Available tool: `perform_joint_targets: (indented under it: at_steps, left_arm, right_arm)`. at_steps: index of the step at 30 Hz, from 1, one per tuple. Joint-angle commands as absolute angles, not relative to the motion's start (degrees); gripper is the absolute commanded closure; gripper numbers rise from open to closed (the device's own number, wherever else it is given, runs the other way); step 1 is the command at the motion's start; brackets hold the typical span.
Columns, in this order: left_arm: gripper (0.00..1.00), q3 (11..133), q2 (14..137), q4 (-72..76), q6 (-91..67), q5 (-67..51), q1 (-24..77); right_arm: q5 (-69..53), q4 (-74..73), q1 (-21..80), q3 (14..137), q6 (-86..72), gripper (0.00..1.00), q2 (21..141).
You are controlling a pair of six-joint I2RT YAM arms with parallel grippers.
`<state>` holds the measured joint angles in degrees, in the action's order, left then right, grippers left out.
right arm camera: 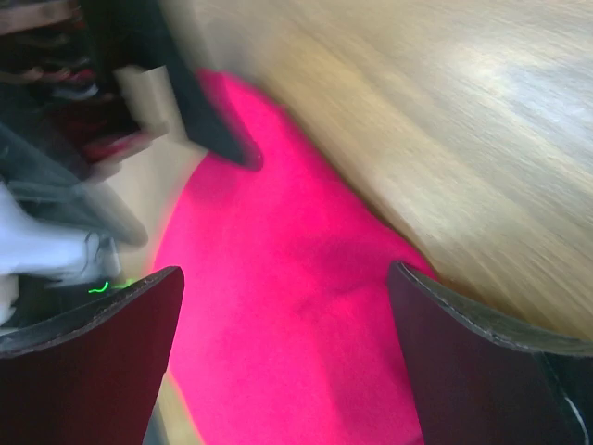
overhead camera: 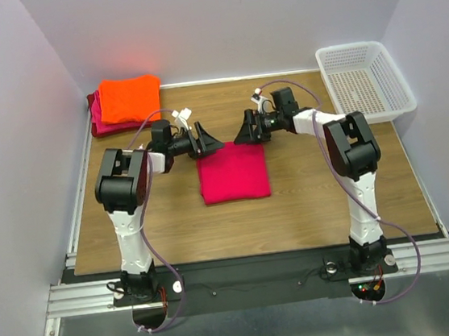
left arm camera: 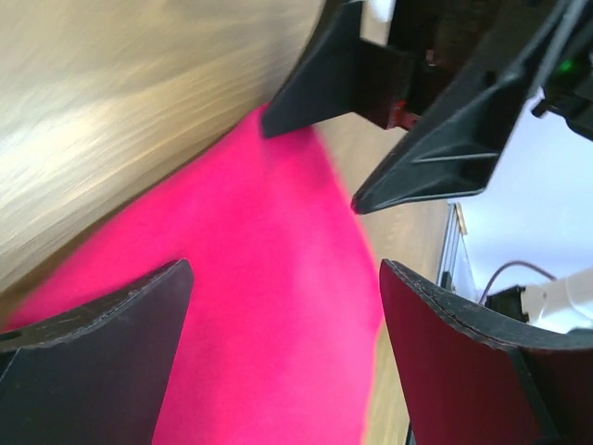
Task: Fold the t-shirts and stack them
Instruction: Fold the tshirt, then neatly place the folded tshirt to the corner
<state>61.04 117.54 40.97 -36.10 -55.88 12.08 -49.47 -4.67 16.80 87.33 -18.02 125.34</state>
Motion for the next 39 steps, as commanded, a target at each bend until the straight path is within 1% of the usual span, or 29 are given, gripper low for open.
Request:
perform_joint_targets:
  at_steps: [1,4,7,8,9,10,11,12,13,15,16,17,18,19,20,21,22,23,24,26,27,32,34,39]
  left_arm:
    - [0.07,64.07,120.84,45.79,-39.55,-55.37,10.90]
    - [0.08,64.69,121.29,45.36,-37.89,-55.46,10.02]
    - [0.06,64.78,116.38,41.15,-34.29,-55.72,9.41]
    - [0.05,64.86,112.36,36.35,-29.32,-55.20,9.06]
    - [0.03,64.78,110.15,36.30,-26.66,-54.85,9.05]
    - [0.01,64.60,107.78,31.60,-24.37,-54.50,8.27]
    - [0.01,63.99,102.97,29.12,-20.08,-53.19,7.65]
    - [0.01,63.46,100.48,27.00,-18.91,-52.65,6.86]
    - [0.01,62.67,98.11,24.72,-18.29,-52.39,5.64]
    - [0.01,60.47,91.80,22.43,-16.80,-51.60,1.69]
    - [0.01,60.38,89.84,17.45,-15.48,-50.90,0.63]
    - [0.01,60.90,87.91,14.18,-13.64,-48.45,-1.30]
    - [0.01,61.43,84.15,6.93,-8.58,-45.56,-1.41]
    - [0.01,61.87,82.37,3.90,-6.44,-42.05,-1.41]
    - [0.01,61.79,80.44,1.78,-4.59,-36.62,-1.41]
    - [0.01,61.35,76.50,0.28,-2.92,-35.08,-2.02]
    - [0.01,60.48,74.55,-1.39,-1.68,-34.20,-2.80]
    - [0.01,58.55,72.70,-1.93,-1.67,-33.58,-3.51]
    - [0.01,57.58,69.55,-3.24,-1.84,-33.57,-5.17]
    - [0.01,55.38,67.42,-5.00,-3.42,-33.84,-6.50]
    - [0.01,54.68,66.02,-5.79,-4.38,-34.27,-7.20]
    - [0.01,49.41,62.59,-7.12,-10.97,-36.56,-9.93]
    - [0.01,47.73,61.00,-5.63,-12.04,-35.25,-10.20]
    - [0.01,45.88,60.55,-5.54,-12.57,-35.24,-10.20]
  right_arm:
    - [-47.82,-3.51,15.47,89.47,-16.97,0.03,129.63]
    - [-47.02,-3.60,15.03,91.57,-16.09,0.04,130.43]
    - [-45.27,-3.69,14.50,94.99,-14.51,0.05,128.77]
    - [-43.87,-4.13,14.50,96.05,-13.11,0.06,126.58]
    - [-43.51,-4.13,14.50,96.67,-12.49,0.06,125.26]
    - [-43.07,-4.57,14.50,97.64,-12.22,0.09,124.03]
    - [-42.54,-4.92,14.68,97.82,-12.13,0.10,120.88]
    - [-41.93,-5.44,14.85,97.56,-12.22,0.14,119.28]
    - [-41.40,-5.54,15.20,96.86,-12.04,0.15,117.18]
    - [-38.60,-6.67,17.48,93.27,-9.33,0.19,111.29]
    - [-37.19,-7.29,18.62,91.86,-7.75,0.20,109.44]
    - [-33.70,-8.34,20.02,90.80,-3.82,0.20,107.68]
    - [-31.57,-10.79,23.43,88.44,-1.87,0.22,104.62]
    - [-29.81,-11.77,25.29,87.37,-0.54,0.23,103.20]
    - [-26.23,-12.82,27.23,86.15,4.00,0.24,101.97]
    - [-24.36,-13.88,31.42,84.31,5.43,0.25,101.08]
    - [-22.43,-15.63,33.47,83.24,6.67,0.27,99.68]
    - [-18.58,-16.17,35.49,82.45,8.77,0.28,99.23]
    - [-16.54,-17.04,39.60,80.79,9.75,0.30,99.05]
    - [-11.02,-17.14,43.66,79.46,11.76,0.32,98.96]
    - [-9.77,-17.14,47.60,78.76,12.30,0.33,99.23]
    - [1.56,-17.14,58.96,78.22,15.65,0.39,104.22]
    - [3.15,-17.05,60.20,79.10,15.21,0.43,106.34]
    - [8.08,-16.35,62.14,81.56,15.56,0.47,111.35]
